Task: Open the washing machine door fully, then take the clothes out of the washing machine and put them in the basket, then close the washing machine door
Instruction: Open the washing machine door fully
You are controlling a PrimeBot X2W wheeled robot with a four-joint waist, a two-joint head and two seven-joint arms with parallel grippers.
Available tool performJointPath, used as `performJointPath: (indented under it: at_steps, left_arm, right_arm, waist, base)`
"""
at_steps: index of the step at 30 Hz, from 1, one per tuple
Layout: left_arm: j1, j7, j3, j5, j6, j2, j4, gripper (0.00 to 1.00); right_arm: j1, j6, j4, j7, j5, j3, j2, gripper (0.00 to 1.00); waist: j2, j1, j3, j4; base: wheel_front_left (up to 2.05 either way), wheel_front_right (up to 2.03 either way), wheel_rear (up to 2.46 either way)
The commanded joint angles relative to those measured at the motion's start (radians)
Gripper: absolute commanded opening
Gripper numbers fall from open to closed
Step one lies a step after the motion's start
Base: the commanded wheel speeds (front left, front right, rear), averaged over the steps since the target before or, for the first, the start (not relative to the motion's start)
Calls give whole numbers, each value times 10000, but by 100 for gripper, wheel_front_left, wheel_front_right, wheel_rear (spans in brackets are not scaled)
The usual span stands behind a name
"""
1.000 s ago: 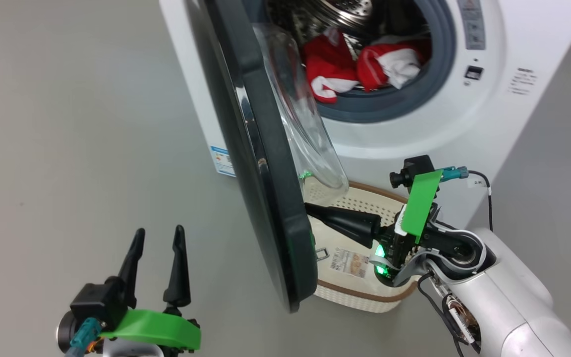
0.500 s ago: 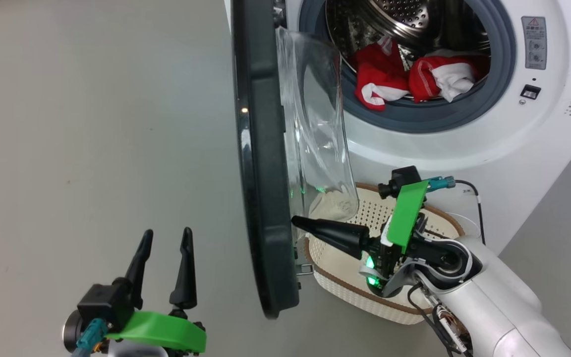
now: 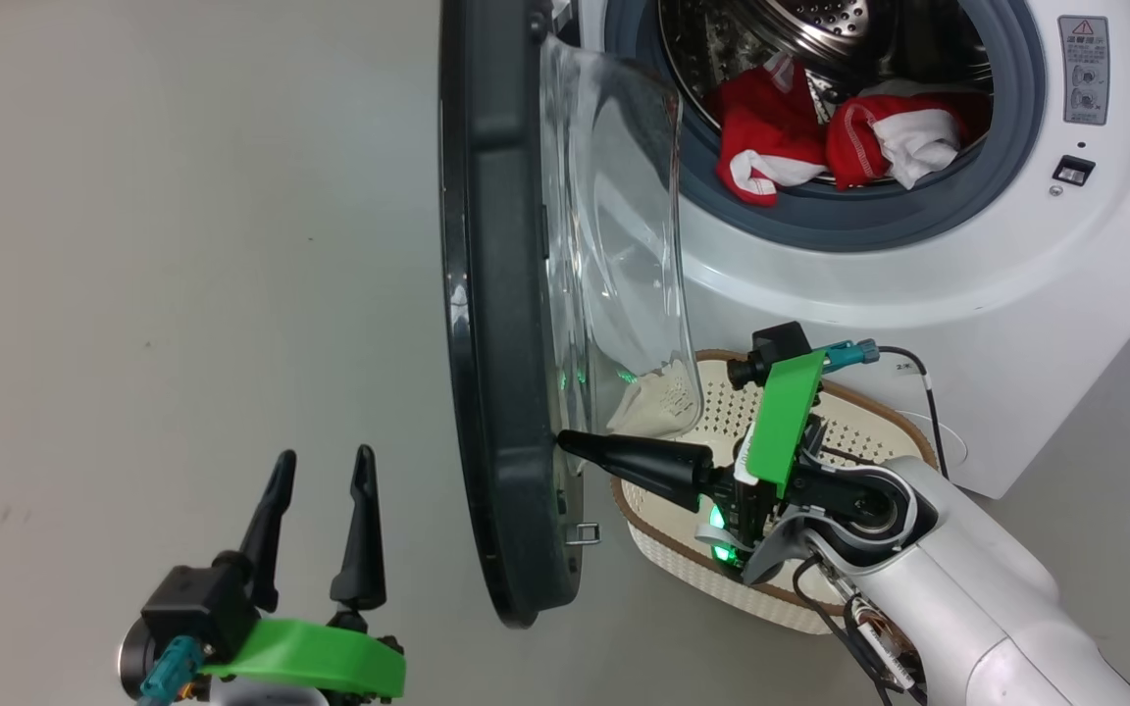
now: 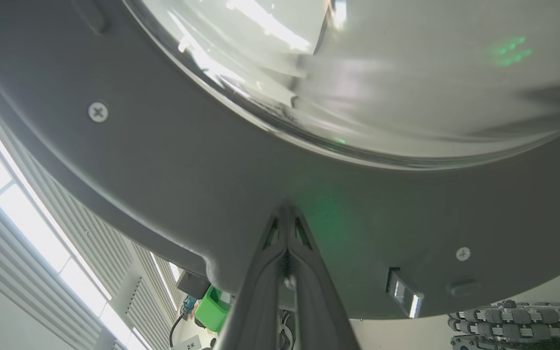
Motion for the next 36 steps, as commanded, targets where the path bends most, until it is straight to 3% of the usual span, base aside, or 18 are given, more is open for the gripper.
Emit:
performJointPath:
  at_steps: [1, 5, 6, 7, 8, 9, 16, 25, 31, 36]
  left_arm:
    - [-86, -78, 352, -47, 76, 153, -269, 100]
    - [-94, -78, 355, -28, 51, 153, -201, 100]
    - [-95, -78, 354, -26, 40, 153, -175, 100]
    - [-96, -78, 347, -22, 23, 153, -146, 100]
    - [-96, -78, 347, -22, 23, 153, -146, 100]
    - [-103, -78, 344, -9, -1, 153, -94, 100]
    - [-107, -78, 391, 17, -40, 185, 1, 100]
    - [-59, -78, 394, 76, -47, 213, 88, 100]
    - [-67, -78, 352, 139, -47, 255, 157, 100]
    - [-2, -69, 272, 176, -70, 351, 240, 100]
  right_arm:
    - [-281, 67, -243, -73, 5, 147, 244, 0]
    - [-233, 67, -304, -351, -417, 122, 244, 0]
    - [-201, 67, -331, -492, -553, 72, 244, 27]
    - [-164, 67, -368, -625, -703, 21, 244, 77]
    - [-164, 67, -368, -625, -703, 21, 244, 77]
    - [-85, 67, -437, -915, -1094, -79, 243, 100]
    - [368, 67, -899, -2006, -2595, -150, -1, 100]
    - [1048, 67, -1274, -4647, -5699, 1003, -992, 100]
    - [985, 67, -676, -6941, -7801, 1807, -1448, 100]
    - [875, 67, 590, -8778, -9659, 2071, -1348, 100]
  waist:
    - [-1, 0, -17, -11]
    - [-1, 0, -80, -43]
    - [-1, 0, -101, -53]
    - [-1, 0, -121, -63]
    - [-1, 0, -121, -63]
    - [-1, 0, -151, -82]
    - [-1, 0, -289, -145]
    - [-1, 0, -489, -231]
    - [-1, 0, -647, -289]
    - [-1, 0, -823, -359]
  base:
    - [0, 0, 0]
    - [0, 0, 0]
    - [0, 0, 0]
    - [0, 0, 0]
    - [0, 0, 0]
    - [0, 0, 0]
    - [0, 0, 0]
    - [0, 0, 0]
    - [0, 0, 0]
    - [0, 0, 0]
